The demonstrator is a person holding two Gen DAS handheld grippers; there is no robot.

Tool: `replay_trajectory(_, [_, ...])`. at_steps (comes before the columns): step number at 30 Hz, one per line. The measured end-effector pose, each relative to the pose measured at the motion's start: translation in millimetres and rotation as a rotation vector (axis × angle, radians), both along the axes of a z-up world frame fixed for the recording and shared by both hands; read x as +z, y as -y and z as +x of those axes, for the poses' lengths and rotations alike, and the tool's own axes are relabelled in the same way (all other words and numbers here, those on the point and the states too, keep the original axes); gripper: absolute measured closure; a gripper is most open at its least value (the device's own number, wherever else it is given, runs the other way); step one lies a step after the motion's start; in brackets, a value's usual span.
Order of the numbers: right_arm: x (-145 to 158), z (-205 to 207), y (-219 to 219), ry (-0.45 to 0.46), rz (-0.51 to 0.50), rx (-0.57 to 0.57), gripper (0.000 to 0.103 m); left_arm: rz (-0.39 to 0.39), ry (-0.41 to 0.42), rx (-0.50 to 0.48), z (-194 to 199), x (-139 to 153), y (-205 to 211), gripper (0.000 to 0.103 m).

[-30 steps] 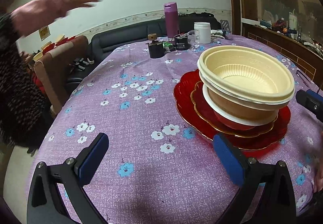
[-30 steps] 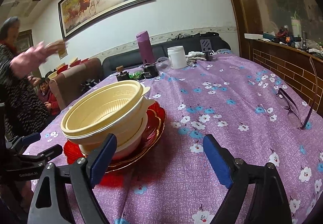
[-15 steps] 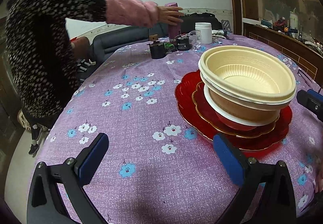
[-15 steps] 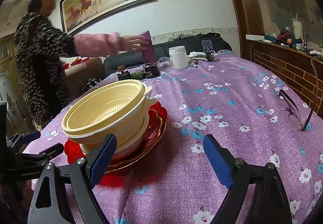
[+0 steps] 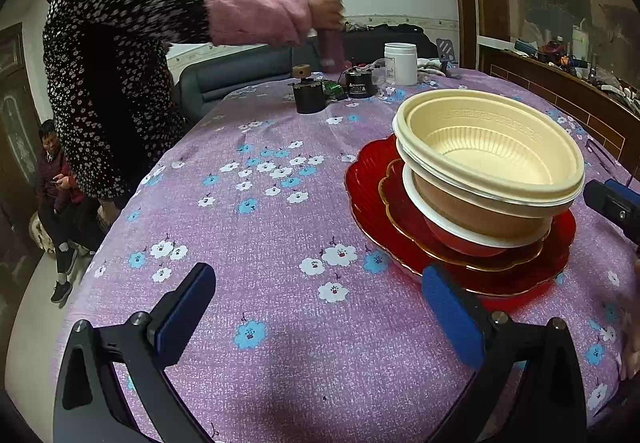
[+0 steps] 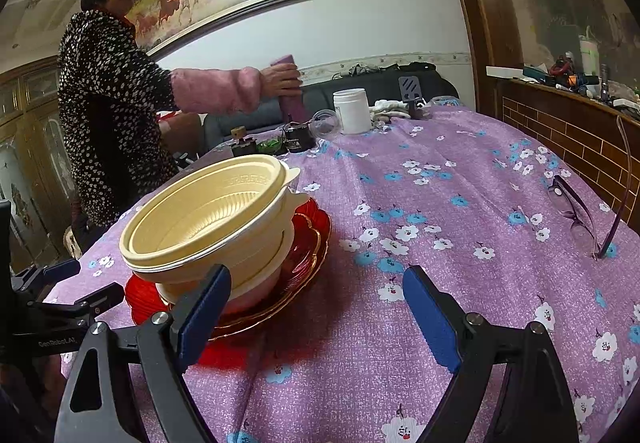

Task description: Organize plates and bowls

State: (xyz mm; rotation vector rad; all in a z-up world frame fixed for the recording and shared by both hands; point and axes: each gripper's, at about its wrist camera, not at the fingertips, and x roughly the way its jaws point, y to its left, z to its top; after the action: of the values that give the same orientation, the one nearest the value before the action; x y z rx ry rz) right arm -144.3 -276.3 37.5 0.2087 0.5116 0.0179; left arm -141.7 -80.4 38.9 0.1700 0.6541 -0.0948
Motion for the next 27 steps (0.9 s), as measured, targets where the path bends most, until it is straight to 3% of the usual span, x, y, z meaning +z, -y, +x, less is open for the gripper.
replay_trajectory(27, [-0.4, 2.0, 0.9, -0.005, 0.001, 0.0, 0.012, -0.011, -0.013, -0.008, 2.4, -0.4, -0.4, 0.0])
